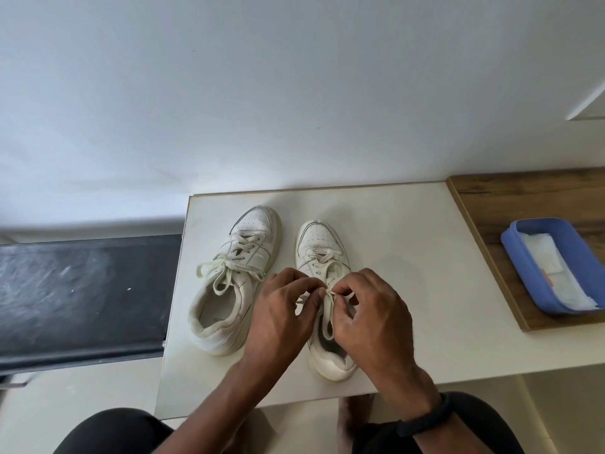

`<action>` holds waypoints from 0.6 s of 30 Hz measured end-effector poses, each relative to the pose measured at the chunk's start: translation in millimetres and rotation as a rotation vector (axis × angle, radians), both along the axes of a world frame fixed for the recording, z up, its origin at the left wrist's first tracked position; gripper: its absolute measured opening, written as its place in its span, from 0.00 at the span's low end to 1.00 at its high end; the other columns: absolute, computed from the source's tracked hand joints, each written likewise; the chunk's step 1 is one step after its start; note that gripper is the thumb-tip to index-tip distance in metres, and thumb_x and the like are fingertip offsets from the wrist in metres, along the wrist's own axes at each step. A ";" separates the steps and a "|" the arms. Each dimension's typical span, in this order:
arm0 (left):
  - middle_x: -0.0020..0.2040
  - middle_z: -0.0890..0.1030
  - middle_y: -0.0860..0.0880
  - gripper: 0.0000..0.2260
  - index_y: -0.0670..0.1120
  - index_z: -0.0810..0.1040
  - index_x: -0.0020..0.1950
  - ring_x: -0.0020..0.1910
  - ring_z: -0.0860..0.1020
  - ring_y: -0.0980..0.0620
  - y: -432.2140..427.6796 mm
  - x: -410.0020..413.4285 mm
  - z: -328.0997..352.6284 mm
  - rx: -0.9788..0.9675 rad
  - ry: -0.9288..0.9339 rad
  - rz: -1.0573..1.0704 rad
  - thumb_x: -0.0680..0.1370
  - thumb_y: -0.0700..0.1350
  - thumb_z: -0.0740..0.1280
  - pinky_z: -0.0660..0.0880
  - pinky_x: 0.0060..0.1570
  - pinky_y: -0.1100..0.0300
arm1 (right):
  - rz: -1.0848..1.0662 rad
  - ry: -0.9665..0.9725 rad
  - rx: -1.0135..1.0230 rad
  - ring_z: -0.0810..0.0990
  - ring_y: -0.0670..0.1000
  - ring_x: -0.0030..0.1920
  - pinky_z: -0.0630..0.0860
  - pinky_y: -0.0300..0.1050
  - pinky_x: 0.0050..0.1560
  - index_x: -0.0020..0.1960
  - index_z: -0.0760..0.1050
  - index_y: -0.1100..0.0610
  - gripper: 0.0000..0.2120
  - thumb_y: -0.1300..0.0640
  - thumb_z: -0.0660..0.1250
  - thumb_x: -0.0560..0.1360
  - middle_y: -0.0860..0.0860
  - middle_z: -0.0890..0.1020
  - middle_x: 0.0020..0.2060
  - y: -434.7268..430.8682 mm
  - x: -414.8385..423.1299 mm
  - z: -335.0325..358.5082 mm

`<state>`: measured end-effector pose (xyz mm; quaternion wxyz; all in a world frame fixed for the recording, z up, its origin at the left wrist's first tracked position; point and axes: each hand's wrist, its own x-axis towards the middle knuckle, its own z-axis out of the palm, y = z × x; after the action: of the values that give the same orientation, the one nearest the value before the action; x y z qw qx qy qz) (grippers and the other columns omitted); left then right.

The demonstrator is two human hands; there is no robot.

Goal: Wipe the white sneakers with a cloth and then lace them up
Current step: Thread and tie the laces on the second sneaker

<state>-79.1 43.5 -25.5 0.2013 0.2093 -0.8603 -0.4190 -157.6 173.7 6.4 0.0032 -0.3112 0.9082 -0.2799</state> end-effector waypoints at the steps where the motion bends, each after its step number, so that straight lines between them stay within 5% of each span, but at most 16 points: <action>1: 0.46 0.79 0.59 0.09 0.53 0.86 0.51 0.48 0.79 0.54 -0.5 -0.1 -0.2 -0.006 -0.001 -0.004 0.79 0.52 0.67 0.80 0.44 0.52 | 0.014 0.003 0.004 0.79 0.47 0.39 0.80 0.48 0.40 0.46 0.77 0.49 0.04 0.54 0.71 0.72 0.44 0.80 0.43 0.8 -0.9 -0.9; 11: 0.42 0.79 0.56 0.08 0.54 0.86 0.50 0.43 0.77 0.54 -5.3 -0.8 3.8 -0.092 -0.013 -0.051 0.79 0.51 0.67 0.76 0.43 0.55 | 0.076 0.142 0.069 0.75 0.49 0.35 0.77 0.47 0.37 0.40 0.76 0.53 0.04 0.55 0.70 0.69 0.46 0.77 0.39 4.2 1.3 10.8; 18: 0.43 0.79 0.55 0.10 0.55 0.85 0.56 0.42 0.78 0.54 -4.1 0.0 5.2 -0.111 0.015 -0.072 0.78 0.48 0.67 0.77 0.38 0.52 | 0.062 -0.069 0.056 0.73 0.46 0.33 0.76 0.42 0.32 0.36 0.67 0.48 0.08 0.50 0.66 0.68 0.41 0.71 0.36 26.0 11.4 16.6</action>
<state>-79.1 39.4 -20.3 0.2036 0.1635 -0.8877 -0.3793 -146.2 199.7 23.0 0.0520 -0.3290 0.9050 -0.2647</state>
